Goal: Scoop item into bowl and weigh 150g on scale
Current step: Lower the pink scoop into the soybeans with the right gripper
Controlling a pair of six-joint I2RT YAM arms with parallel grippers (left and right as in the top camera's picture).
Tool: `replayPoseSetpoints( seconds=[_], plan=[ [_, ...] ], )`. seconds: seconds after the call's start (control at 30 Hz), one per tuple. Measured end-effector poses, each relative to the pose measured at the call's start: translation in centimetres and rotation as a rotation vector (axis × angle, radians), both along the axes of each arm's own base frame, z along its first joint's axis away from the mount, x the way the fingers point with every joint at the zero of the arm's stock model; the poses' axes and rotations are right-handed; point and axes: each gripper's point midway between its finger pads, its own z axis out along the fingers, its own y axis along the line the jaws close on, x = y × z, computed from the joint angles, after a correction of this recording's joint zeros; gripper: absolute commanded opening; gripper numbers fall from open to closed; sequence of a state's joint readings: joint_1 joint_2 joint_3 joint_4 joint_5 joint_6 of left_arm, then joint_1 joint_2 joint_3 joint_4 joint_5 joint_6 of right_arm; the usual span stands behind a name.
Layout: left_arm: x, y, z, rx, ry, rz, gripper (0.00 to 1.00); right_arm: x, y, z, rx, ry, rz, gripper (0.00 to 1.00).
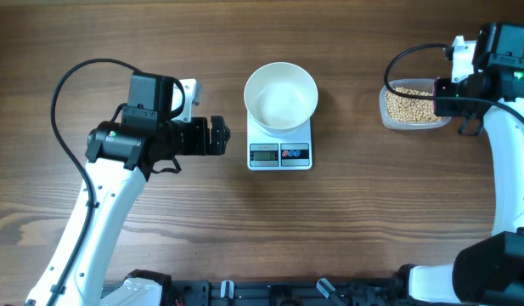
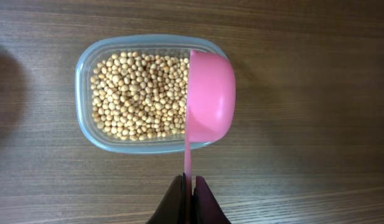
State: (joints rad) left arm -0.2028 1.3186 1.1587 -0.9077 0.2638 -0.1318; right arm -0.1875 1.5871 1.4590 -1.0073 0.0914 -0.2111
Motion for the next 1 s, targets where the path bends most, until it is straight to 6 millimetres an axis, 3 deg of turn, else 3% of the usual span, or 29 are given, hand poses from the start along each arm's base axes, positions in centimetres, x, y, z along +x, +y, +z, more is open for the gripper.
replayPoseSetpoints(
  seconds=[0.1, 0.3, 0.73, 1.0],
  plan=[
    [0.0, 0.0, 0.0, 0.000, 0.000, 0.000, 1.00, 0.2, 0.1, -0.7, 0.007, 0.018, 0.004, 0.04],
    [0.0, 0.0, 0.0, 0.000, -0.001, 0.000, 1.00, 0.5, 0.2, -4.2, 0.031, 0.109, 0.010, 0.04],
    [0.0, 0.0, 0.0, 0.000, 0.000, 0.000, 1.00, 1.5, 1.8, -6.2, 0.128, 0.120, 0.046, 0.04],
    [0.0, 0.0, 0.0, 0.000, 0.000, 0.000, 1.00, 0.8, 2.7, -7.3, 0.182, 0.145, 0.061, 0.04]
  ],
)
